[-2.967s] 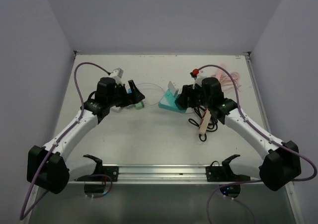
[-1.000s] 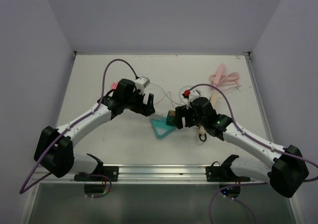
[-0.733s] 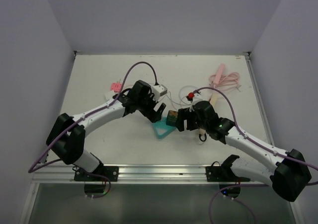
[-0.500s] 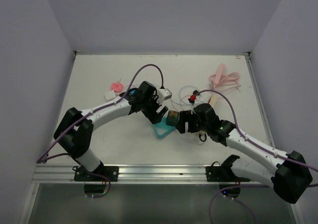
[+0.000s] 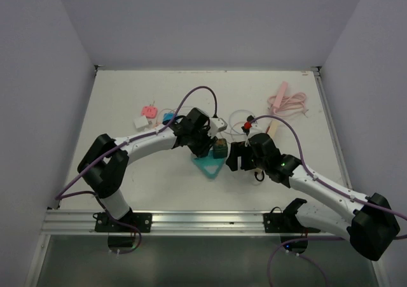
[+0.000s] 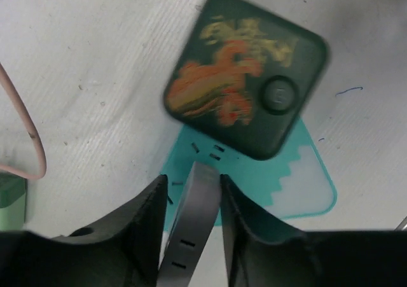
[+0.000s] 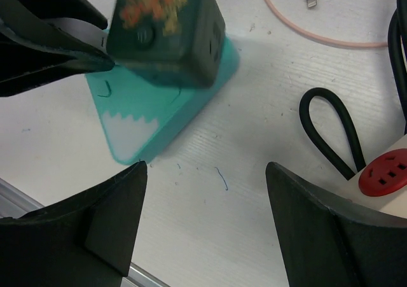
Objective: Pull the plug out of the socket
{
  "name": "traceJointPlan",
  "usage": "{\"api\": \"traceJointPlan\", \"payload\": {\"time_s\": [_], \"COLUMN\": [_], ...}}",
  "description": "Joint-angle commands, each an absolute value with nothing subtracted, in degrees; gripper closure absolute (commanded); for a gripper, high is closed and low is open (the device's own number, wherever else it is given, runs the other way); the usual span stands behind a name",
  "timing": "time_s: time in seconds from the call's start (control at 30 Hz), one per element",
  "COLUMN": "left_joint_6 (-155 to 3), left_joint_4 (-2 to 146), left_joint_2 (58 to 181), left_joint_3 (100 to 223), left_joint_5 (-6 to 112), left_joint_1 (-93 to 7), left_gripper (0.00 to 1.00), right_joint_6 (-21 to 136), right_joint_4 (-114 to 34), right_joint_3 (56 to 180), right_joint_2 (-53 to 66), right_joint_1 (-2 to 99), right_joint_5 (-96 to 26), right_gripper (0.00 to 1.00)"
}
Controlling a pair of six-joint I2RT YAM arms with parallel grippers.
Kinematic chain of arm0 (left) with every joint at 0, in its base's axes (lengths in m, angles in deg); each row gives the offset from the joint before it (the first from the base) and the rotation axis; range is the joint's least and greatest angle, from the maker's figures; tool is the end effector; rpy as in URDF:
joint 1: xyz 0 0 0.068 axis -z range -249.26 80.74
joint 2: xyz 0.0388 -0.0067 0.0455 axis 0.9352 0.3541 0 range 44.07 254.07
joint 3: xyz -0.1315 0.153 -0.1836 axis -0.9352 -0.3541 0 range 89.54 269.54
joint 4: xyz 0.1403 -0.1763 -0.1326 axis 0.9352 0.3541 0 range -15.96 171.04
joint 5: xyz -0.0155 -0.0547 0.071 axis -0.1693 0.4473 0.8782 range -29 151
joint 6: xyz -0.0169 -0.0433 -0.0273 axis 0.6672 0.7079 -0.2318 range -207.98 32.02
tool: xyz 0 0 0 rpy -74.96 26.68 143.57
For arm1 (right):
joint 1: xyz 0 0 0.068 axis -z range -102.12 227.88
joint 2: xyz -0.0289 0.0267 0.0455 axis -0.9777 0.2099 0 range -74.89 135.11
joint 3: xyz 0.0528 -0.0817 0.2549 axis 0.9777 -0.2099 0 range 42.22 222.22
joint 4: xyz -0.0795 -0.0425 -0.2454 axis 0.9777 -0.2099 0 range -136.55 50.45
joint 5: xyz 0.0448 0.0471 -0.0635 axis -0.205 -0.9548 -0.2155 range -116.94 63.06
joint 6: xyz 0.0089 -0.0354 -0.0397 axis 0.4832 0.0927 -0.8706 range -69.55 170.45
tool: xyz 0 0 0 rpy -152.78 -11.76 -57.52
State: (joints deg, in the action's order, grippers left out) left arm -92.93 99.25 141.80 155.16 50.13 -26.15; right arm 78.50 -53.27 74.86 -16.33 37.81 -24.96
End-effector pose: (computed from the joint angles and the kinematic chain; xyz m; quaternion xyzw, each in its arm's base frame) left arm 0.2537 -0.2467 0.2039 0.4134 0.8617 -0.1775 0.2349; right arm 0.1640 0.1363 0.2157 -0.0874 0.9006 0.2254 0.3612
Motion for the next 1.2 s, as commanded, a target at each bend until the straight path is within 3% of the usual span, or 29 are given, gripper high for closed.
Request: {"api": "traceJointPlan", "payload": {"time_s": [0.0, 0.07, 0.17, 0.27, 0.33, 0.4, 0.47, 0.57, 0.7, 0.83, 1.03, 1.17], "left_joint_6": [-84.85, -78.35, -68.05, -59.19, -56.7, -54.58, -54.23, -54.4, -55.37, -56.6, -55.38, -52.04], "left_joint_4": [98.82, 98.91, 98.56, 97.86, 97.41, 98.29, 99.17, 100.93, 102.77, 104.09, 104.1, 102.78], "left_joint_2": [139.52, 138.99, 138.82, 139.08, 139.6, 140.31, 140.66, 140.58, 140.49, 141.62, 142.33, 142.24], "left_joint_3": [153.52, 153.78, 154.05, 154.05, 154.4, 154.92, 155.45, 156.07, 156.07, 156.42, 157.91, 159.23], "left_joint_5": [57.37, 58.54, 59.68, 59.42, 59.68, 60.38, 60.47, 60.74, 62.93, 62.93, 61.26, 59.07], "left_joint_1": [-26.02, -25.93, -26.02, -25.76, -25.49, -25.41, -25.23, -24.7, -23.56, -23.03, -23.03, -22.94], "left_gripper": [0.63, 0.76, 0.82, 0.82, 0.78, 0.58, 0.51, 0.43, 0.41, 0.52, 0.81, 0.91], "right_joint_6": [78.13, 78.13, 78.57, 79.8, 81.55, 84.61, 86.47, 89.29, 91.49, 94.3, 98.78, 100.19], "right_joint_4": [-51.95, -51.95, -52.12, -51.6, -50.54, -49.93, -48.79, -46.5, -44.65, -42.46, -38.25, -35.86], "right_joint_3": [75.27, 75.88, 76.49, 76.32, 76.15, 75.8, 75.45, 74.48, 73.6, 72.55, 68.6, 66.83], "right_joint_2": [-15.74, -15.22, -14.6, -13.72, -12.76, -11.7, -11.35, -11.17, -11.7, -11.35, -13.01, -14.42], "right_joint_1": [37.98, 37.98, 37.98, 37.98, 37.98, 37.98, 37.98, 37.89, 38.07, 38.16, 38.25, 38.33], "right_joint_5": [-23.6, -23.51, -22.98, -22.98, -23.42, -23.77, -24.56, -24.65, -24.48, -25.7, -25.62, -25.71], "right_gripper": [0.22, 0.22, 0.22, 0.22, 0.22, 0.22, 0.23, 0.23, 0.23, 0.23, 0.24, 0.24]}}
